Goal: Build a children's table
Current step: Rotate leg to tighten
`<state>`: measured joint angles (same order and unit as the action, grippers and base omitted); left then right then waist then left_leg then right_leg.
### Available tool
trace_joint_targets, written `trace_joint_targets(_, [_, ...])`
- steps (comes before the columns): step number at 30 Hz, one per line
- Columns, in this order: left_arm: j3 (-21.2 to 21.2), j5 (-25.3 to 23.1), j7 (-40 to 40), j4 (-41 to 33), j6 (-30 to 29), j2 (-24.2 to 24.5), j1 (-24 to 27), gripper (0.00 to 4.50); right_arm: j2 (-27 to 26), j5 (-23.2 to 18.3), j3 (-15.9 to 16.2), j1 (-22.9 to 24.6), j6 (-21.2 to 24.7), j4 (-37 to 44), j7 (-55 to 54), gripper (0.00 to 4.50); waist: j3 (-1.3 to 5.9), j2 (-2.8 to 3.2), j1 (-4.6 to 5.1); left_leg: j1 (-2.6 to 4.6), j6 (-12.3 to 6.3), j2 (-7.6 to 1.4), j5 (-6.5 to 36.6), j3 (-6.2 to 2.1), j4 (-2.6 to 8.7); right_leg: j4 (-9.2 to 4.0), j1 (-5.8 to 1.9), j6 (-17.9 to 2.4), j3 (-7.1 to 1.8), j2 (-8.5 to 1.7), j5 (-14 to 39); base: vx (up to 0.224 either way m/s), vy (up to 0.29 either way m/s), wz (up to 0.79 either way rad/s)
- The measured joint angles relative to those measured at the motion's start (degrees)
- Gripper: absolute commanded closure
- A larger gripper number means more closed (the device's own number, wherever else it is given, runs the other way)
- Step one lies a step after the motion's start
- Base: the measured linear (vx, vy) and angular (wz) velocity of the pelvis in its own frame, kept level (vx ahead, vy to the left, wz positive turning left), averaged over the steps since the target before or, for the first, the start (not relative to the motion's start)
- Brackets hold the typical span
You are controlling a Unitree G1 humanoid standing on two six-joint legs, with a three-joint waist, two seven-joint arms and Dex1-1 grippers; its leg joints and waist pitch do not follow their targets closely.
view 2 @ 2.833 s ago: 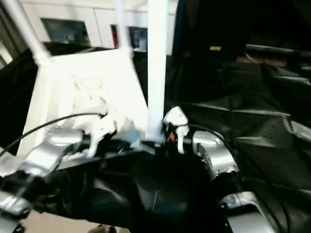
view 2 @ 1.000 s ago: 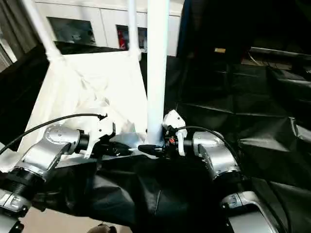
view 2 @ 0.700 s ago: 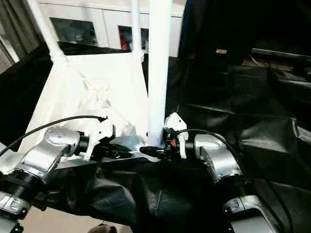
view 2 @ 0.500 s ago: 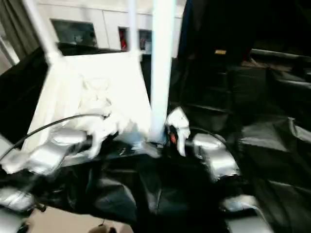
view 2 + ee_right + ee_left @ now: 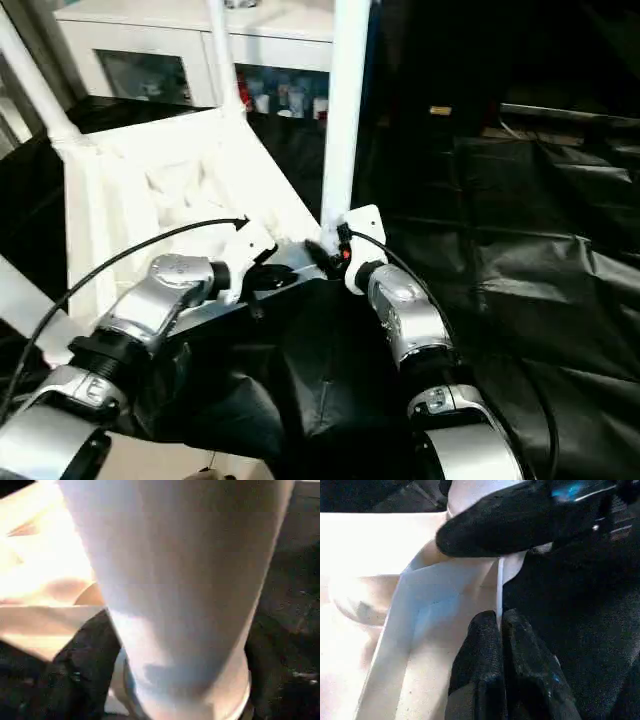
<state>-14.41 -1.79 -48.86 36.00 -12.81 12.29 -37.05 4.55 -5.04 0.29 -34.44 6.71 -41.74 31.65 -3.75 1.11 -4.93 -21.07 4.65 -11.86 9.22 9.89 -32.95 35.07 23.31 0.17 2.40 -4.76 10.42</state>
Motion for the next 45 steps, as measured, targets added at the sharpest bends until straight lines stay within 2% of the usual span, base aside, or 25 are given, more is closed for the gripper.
trace_joint_targets(7, [0.03, 1.57, -8.24, -4.96, 0.73, 5.23, 3.12, 4.50, 4.44, -1.31, 4.10, 2.04, -0.60, 3.30, 14.18, 0.73, 0.01, -0.23, -0.02, -0.04, 0.02, -0.03, 0.02, 0.05, 0.29, -0.05, 0.17, -0.04, 0.09, 0.03, 0.00, 0.000, 0.000, 0.00])
trace_joint_targets(10, [-0.36, 2.81, -13.78, -8.39, 0.77, 8.06, 5.03, 4.50, 9.02, -2.29, 6.96, 3.19, -0.94, 5.87, 24.57, 0.73, 0.01, -0.24, -0.36, -0.39, -0.07, -0.01, 0.05, 0.15, 0.27, -0.09, 0.45, -0.10, 0.11, 0.02, 0.05, 0.000, 0.000, 0.00])
trace_joint_targets(13, [-0.80, 3.79, -16.89, -9.53, 0.73, 9.40, 5.59, 4.50, 10.68, -2.33, 8.08, 3.18, -1.96, 6.21, 29.89, 0.73, 0.01, -0.25, -0.56, -0.75, -0.24, -0.04, -0.02, 0.16, 0.13, -0.03, 0.73, -0.12, 0.21, 0.02, 0.06, 0.000, 0.000, 0.00])
trace_joint_targets(17, [-1.29, 4.63, -19.43, -11.50, 0.38, 11.02, 6.86, 4.50, 11.63, -2.29, 8.60, 3.15, -2.93, 6.17, 33.61, 0.73, 0.01, -0.25, -0.69, -0.86, -0.10, -0.06, 0.08, 0.10, -0.05, 0.00, 0.72, -0.16, 0.24, 0.01, 0.03, 0.000, 0.000, 0.00])
trace_joint_targets(20, [-1.58, 4.83, -20.69, -12.91, 0.11, 11.73, 7.72, 4.50, 11.65, -2.47, 9.01, 3.14, -2.91, 6.17, 35.35, 1.05, 0.01, -0.25, -0.85, -0.88, -0.08, -0.05, 0.08, 0.10, -0.17, 0.04, 0.69, -0.19, 0.22, -0.02, 0.01, 0.000, 0.000, 0.00])
trace_joint_targets(22, [-1.66, 4.90, -21.16, -13.36, -0.02, 11.84, 7.98, 4.50, 11.68, -2.94, 9.23, 3.14, -2.59, 6.17, 36.04, 1.06, 0.01, -0.24, -1.00, -0.90, -0.09, -0.05, 0.08, 0.10, -0.25, 0.11, 0.69, -0.20, 0.22, -0.04, -0.01, 0.000, 0.000, 0.00])
trace_joint_targets(28, [-1.69, 4.88, -21.26, -13.41, -0.31, 11.60, 8.01, 4.50, 11.92, -3.49, 9.24, 3.20, -2.00, 6.17, 36.93, 1.68, 0.01, -0.24, -1.29, -0.90, -0.09, -0.05, 0.08, 0.10, -0.34, 0.19, 0.68, -0.21, 0.23, -0.06, -0.01, 0.000, 0.000, 0.00])
trace_joint_targets(32, [-1.69, 4.17, -18.46, -12.46, 0.02, 10.12, 7.59, 4.50, 10.71, -3.18, 8.67, 3.66, -2.02, 6.03, 33.29, 1.76, 0.04, -0.20, -1.37, -0.85, -0.08, -0.05, 0.06, 0.09, -0.42, 0.28, 0.64, -0.23, 0.21, -0.06, -0.05, 0.000, 0.000, 0.00])
trace_joint_targets(35, [-1.29, 3.18, -13.42, -9.71, -0.32, 7.71, 5.96, 4.50, 8.42, -2.17, 6.54, 3.17, -2.45, 3.85, 25.02, 1.78, 0.05, -0.18, -1.20, -0.73, -0.07, -0.04, 0.04, 0.07, -0.60, 0.39, 0.56, -0.29, 0.15, -0.07, -0.14, 0.000, 0.000, 0.00])
trace_joint_targets(39, [-0.23, 1.41, -3.24, -3.93, -2.53, 1.95, 2.17, 4.50, 2.79, -0.96, 2.31, 0.78, -2.25, -0.85, 6.50, 1.78, 0.06, -0.19, -0.38, -0.29, -0.05, 0.05, 0.03, 0.02, -0.57, 0.26, 0.25, -0.05, 0.07, -0.22, -0.01, 0.000, 0.000, 0.00])
trace_joint_targets(45, [0.41, 0.15, 2.56, -0.53, -3.40, -1.85, 0.17, 4.50, -0.13, 0.22, 0.60, -0.93, -2.17, -3.52, -4.26, 1.78, 0.15, -0.04, -0.25, 0.03, -0.06, 0.14, 0.03, 0.07, -0.48, 0.01, -0.19, -0.01, 0.08, -0.39, 0.01, 0.000, 0.000, 0.00])
